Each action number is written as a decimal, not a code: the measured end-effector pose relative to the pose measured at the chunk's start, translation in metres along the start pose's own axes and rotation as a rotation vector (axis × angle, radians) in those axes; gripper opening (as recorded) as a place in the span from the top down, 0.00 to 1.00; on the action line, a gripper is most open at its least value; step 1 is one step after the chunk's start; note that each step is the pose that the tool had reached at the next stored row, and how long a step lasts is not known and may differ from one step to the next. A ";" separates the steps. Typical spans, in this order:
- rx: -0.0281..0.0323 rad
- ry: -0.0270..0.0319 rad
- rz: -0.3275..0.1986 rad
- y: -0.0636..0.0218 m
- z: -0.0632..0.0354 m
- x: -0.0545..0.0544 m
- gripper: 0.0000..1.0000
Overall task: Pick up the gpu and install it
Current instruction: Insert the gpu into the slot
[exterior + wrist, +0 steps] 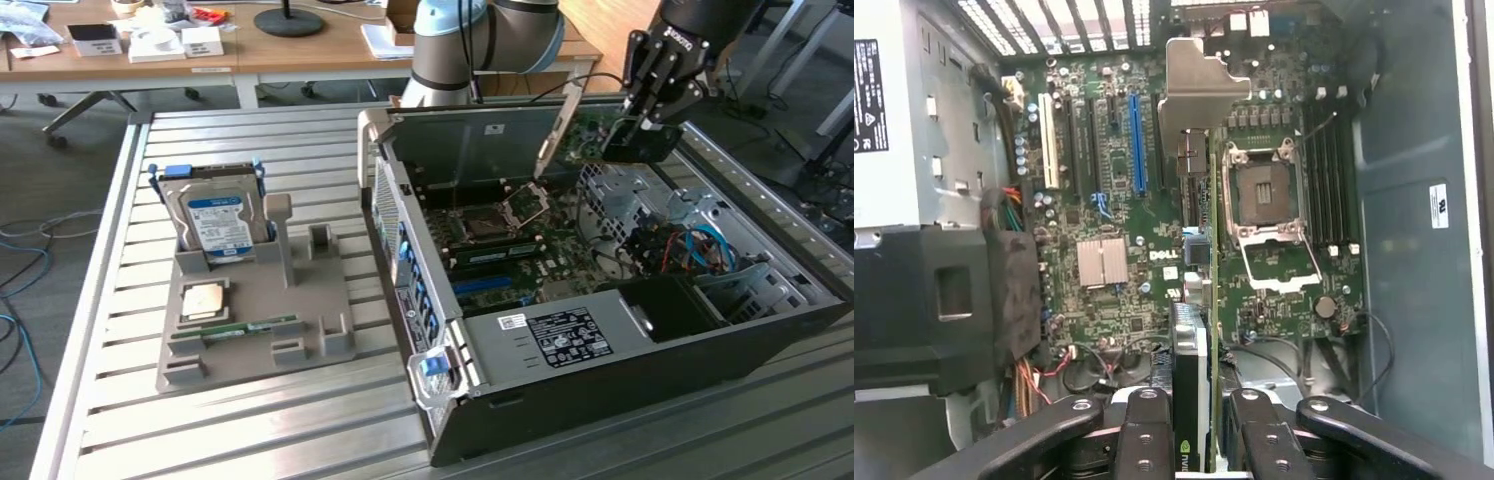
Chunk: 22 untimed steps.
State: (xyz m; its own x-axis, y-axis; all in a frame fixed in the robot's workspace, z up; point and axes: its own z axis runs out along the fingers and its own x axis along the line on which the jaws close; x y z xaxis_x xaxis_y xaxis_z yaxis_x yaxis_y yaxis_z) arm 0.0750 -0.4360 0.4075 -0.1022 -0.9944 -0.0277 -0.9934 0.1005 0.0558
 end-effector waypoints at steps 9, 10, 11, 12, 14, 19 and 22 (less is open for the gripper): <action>0.0308 -0.0079 -0.034 0.0012 0.0021 0.000 0.73; 0.0332 -0.0089 -0.036 0.0017 0.0024 0.000 0.73; 0.0352 -0.0096 -0.038 0.0022 0.0026 0.000 0.73; 0.0364 -0.0100 -0.040 0.0026 0.0028 0.000 0.73; 0.0366 -0.0099 -0.041 0.0027 0.0028 0.000 0.73; 0.0391 -0.0137 -0.041 0.0047 0.0035 0.001 0.73; 0.0467 -0.0225 -0.043 0.0091 0.0052 0.001 0.73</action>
State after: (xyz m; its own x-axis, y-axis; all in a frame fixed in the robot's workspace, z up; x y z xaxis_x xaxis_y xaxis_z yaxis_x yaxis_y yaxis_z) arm 0.0655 -0.4361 0.4028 -0.0601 -0.9969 -0.0515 -0.9982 0.0598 0.0074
